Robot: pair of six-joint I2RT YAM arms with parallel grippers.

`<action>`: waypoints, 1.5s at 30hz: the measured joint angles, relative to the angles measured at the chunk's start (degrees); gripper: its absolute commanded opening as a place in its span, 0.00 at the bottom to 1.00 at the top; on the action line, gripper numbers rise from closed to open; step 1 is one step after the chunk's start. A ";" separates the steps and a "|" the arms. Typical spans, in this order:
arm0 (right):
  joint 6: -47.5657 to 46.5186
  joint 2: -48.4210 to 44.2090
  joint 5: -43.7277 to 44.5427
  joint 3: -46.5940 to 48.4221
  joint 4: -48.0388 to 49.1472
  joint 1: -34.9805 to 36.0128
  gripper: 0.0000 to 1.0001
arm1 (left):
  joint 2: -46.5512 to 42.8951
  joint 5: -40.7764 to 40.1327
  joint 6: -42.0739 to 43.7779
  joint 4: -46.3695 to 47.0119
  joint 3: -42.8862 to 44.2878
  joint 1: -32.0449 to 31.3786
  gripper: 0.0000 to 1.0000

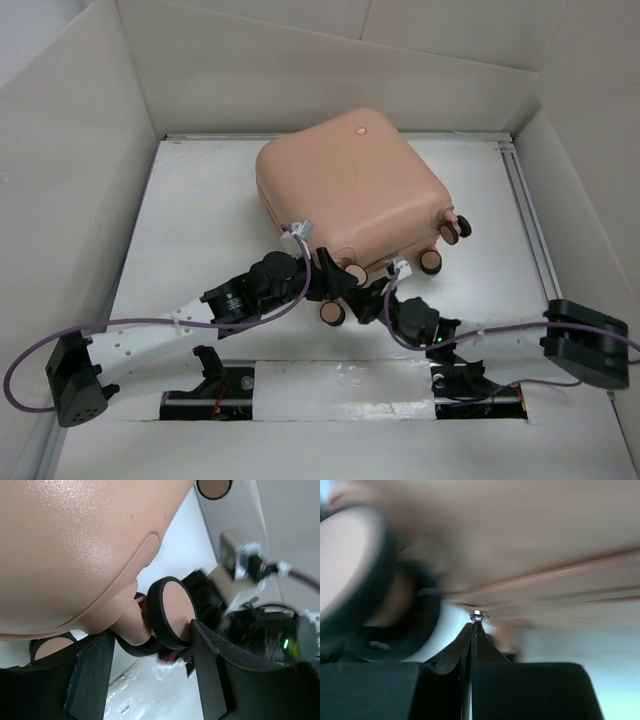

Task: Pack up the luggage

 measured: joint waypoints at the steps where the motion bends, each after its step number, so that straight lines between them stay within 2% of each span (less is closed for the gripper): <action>1: 0.70 3.28 1.95 1.46 1.42 3.61 0.00 | 0.70 1.07 -0.46 0.96 0.02 -0.02 0.00; 3: 1.68 11.15 8.20 4.00 6.08 7.98 0.00 | 0.98 0.83 -0.15 1.01 0.07 0.42 0.00; 8: 6.21 35.74 21.81 15.41 24.04 11.58 0.00 | 0.46 -4.33 3.21 -0.15 0.07 2.86 0.00; 13: 11.63 48.48 29.18 22.77 34.53 13.14 0.00 | -0.26 -7.41 3.76 -0.07 -0.57 3.67 0.00; 14: 11.78 48.72 30.05 23.06 34.69 13.60 0.00 | -0.55 -7.39 3.52 0.61 -1.05 3.65 0.00; 17: 11.06 47.21 30.01 22.93 33.55 15.10 0.24 | -1.09 -6.01 2.14 2.56 -1.95 3.43 0.00; 18: 11.13 46.14 28.02 22.93 32.52 16.39 0.38 | -1.09 -5.33 1.49 3.26 -1.95 2.99 0.00; 21: 11.76 41.03 27.41 21.20 31.36 21.20 0.57 | -1.75 -3.93 -0.13 3.28 -1.97 1.88 0.00; 25: 12.07 31.82 26.10 21.20 25.03 27.58 0.59 | -1.79 -2.71 -0.42 2.91 -1.79 0.46 0.00; 29: 18.56 22.03 29.11 20.87 8.13 33.83 0.59 | -2.16 -2.78 0.17 1.20 -0.94 -0.15 0.00; 33: 28.68 14.32 32.46 20.09 -12.61 36.54 0.58 | -2.05 -4.33 2.71 -4.61 2.84 -0.52 0.48; 34: 31.32 12.55 33.35 19.89 -18.16 36.92 0.58 | -2.03 -5.05 3.78 -6.58 4.07 -0.72 0.66; 38: 38.14 5.01 36.28 19.63 -36.81 37.51 0.58 | -3.63 -8.66 7.67 -5.64 11.67 -1.81 0.92; 42: 41.24 -5.07 39.91 20.72 -51.82 37.51 0.58 | -7.67 -17.29 9.73 -2.36 18.14 0.48 0.94; 43: 41.64 -7.34 40.87 21.44 -55.28 37.48 0.46 | -8.17 -19.32 10.08 -2.03 19.26 0.98 0.96; 45: 42.25 -11.58 42.21 23.08 -60.89 37.27 0.36 | -7.93 -22.32 10.75 -1.92 21.81 1.33 0.97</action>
